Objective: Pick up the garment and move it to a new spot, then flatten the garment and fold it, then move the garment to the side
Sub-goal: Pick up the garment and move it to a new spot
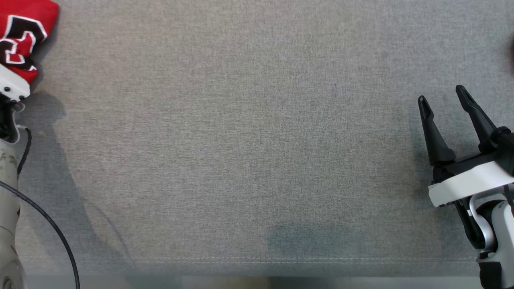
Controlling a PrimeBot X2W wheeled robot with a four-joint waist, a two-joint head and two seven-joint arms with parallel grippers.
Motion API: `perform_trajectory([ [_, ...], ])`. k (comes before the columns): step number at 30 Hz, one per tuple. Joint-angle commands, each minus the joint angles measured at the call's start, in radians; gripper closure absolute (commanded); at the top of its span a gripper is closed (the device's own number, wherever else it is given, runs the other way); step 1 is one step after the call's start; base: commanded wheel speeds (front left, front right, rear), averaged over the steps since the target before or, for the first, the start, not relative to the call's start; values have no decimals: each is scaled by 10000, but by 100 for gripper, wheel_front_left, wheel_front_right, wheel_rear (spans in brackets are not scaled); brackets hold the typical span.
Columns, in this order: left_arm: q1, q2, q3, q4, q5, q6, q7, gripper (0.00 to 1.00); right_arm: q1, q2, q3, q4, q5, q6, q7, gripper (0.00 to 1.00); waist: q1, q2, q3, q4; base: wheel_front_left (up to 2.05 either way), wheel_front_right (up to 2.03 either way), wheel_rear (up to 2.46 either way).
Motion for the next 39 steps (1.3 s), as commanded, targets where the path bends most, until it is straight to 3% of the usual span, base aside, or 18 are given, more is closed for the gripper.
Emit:
perform_trajectory([
  [1, -233, 552, -4, -324, 125, -134, -151, 100, 32, -36, 185, -162, 69, 42, -183, 0, 0, 0, -184, 91, 0, 0, 0],
  [9, -432, -4, -863, -1193, 501, -937, -782, 100, 55, 152, 248, 267, 136, 42, -381, 0, 0, 0, -891, 200, 0, 0, 0],
  [15, -709, -697, -1901, -2409, 729, -1185, -584, 100, 182, 320, 244, 602, 193, 42, -559, 0, 0, 0, -1479, 91, 0, 0, 0],
  [21, -653, -1378, -3057, -4516, 210, -1224, 309, 100, 342, 584, 222, 977, 237, 42, -763, 0, 0, 0, -2042, -145, 0, 0, 0],
  [27, 15, -1604, -3854, -7110, -712, -1227, 1383, 100, 451, 744, 177, 1334, 325, 42, -938, 0, 0, 0, -2445, -397, 0, 0, 0],
  [31, 500, -1658, -4071, -8107, -884, -1199, 1833, 100, 483, 799, 141, 1467, 346, 42, -997, 0, 0, 0, -2545, -493, 0, 0, 0],
  [33, 1106, -1567, -4143, -8638, -905, -975, 2138, 100, 464, 838, 148, 1588, 380, 42, -1050, 0, 0, 0, -2606, -612, 0, 0, 0],
  [39, 2627, -1540, -4265, -8613, -1003, -706, 2083, 100, 433, 850, 112, 1800, 449, 42, -1141, 0, 0, 0, -2645, -760, 0, 0, 0],
])
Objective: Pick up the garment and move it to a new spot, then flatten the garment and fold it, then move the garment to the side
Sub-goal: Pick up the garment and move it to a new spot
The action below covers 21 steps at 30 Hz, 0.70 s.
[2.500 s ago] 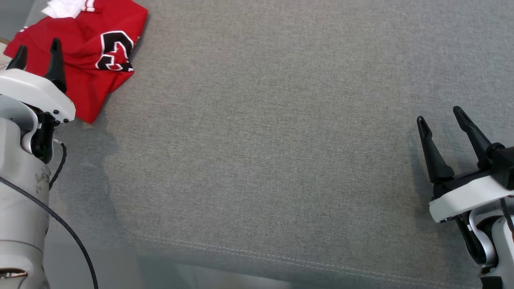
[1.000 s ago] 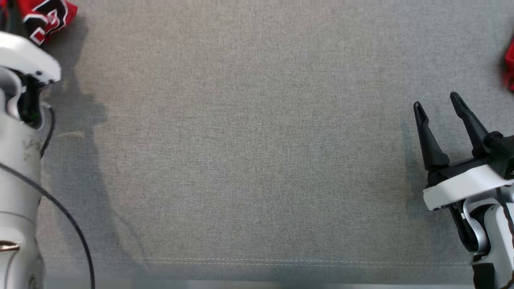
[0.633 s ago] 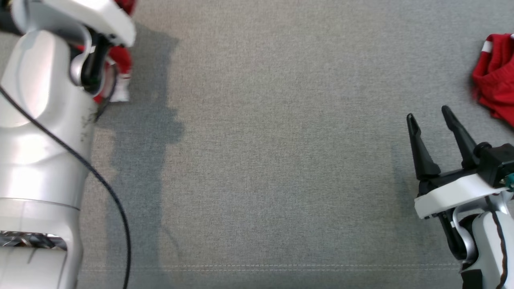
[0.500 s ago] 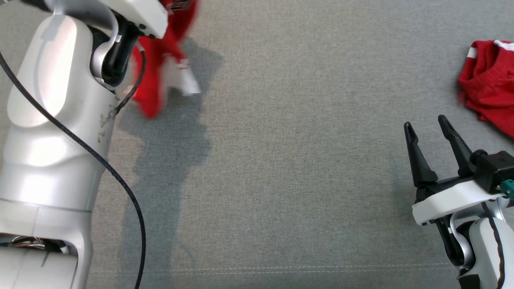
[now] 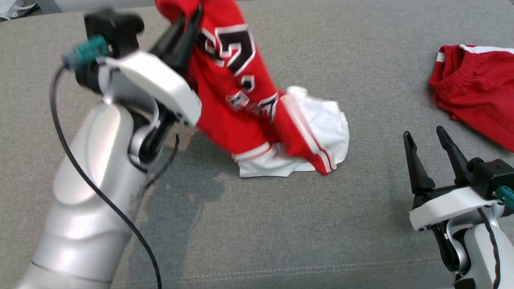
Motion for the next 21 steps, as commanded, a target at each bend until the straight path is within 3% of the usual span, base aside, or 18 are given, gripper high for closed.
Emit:
perform_trajectory([
  [1, 200, 315, 216, -6, 5, 76, -180, 100, -28, -73, 169, -131, 86, 42, -158, 0, 0, -1, -7, -33, 0, 0, 0],
  [11, 1139, 251, -29, 3208, 624, 459, -1957, 100, -125, -68, 245, 101, 166, 42, -201, 0, 0, -1, -78, -248, 0, 0, 0],
  [12, 1172, 238, -76, 3500, 677, 467, -2088, 61, -119, -74, 230, 117, 171, 42, -201, 0, 0, -1, -90, -247, 0, 0, 0],
  [13, 1208, 217, -103, 3806, 701, 488, -2180, 0, -109, -80, 216, 137, 177, 42, -202, 0, 0, -1, -121, -242, 0, 0, 0],
  [21, 1614, 228, -91, 5335, 849, 729, -3198, 0, -60, -97, 31, 128, 137, 42, -208, 0, 0, -1, -651, -112, 0, 0, 0],
])
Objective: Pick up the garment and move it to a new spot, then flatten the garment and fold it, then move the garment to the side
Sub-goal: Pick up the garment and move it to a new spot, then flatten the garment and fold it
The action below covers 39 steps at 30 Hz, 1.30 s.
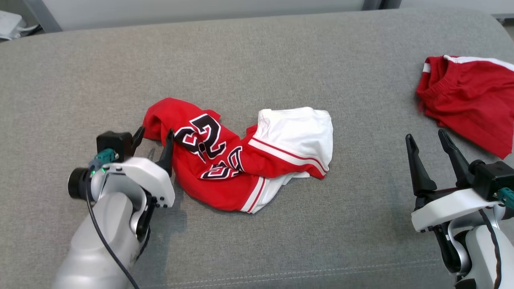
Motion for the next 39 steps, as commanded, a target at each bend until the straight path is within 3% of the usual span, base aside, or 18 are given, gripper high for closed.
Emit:
perform_trajectory([
  [1, 134, 302, 319, -76, 66, 82, -244, 0, -12, -97, 94, -193, 58, 42, -116, 0, 0, 0, -230, 87, 0, 0, 0],
  [5, 624, 309, 446, -370, 213, 147, -441, 0, 190, -58, 12, -218, 29, 42, -92, 0, 0, 0, -549, 264, 0, 0, 0],
  [12, 2285, 405, 1480, -3249, 1057, 620, -458, 0, 537, 18, -146, -338, -44, 42, -51, 0, 0, 0, -970, 549, 0, 0, 0],
  [20, 4145, 146, 2487, -5610, 1974, 699, -460, 0, 850, 174, -272, -445, -177, 42, -1, 0, 0, 0, -1399, 620, 0, 0, 0],
  [39, 5916, -667, 3646, -6870, 2919, 67, -461, 0, 1401, 420, -139, -489, -276, 42, 136, 0, 0, 0, -1730, 1016, 0, 0, 0],
])
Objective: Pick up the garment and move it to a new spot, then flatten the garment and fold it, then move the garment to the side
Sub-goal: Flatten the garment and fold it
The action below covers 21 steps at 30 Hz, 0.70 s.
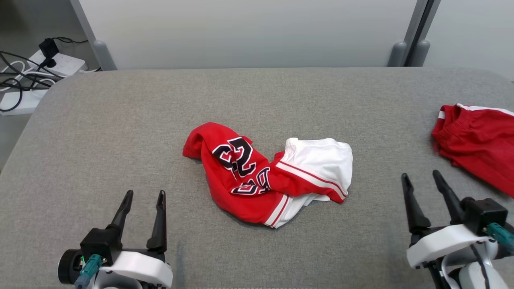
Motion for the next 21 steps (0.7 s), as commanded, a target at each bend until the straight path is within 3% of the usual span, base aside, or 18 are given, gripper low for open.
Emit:
perform_trajectory([
  [1, -214, 17, 329, -281, 109, -70, -102, 0, -62, -20, 345, -221, 3, 42, 87, 0, 0, -1, 73, 72, 0, 0, 0],
  [12, -632, -174, 51, -232, 157, -310, -103, 0, -1004, -409, 2323, 1745, 829, 42, 430, 0, 0, -1, 706, 1332, 0, 0, 0],
  [21, -782, -196, -115, -406, -38, -264, -103, 0, -2154, -704, 2101, 3601, 607, 42, 199, 0, 0, -1, 1054, 2290, 0, 0, 0],
])
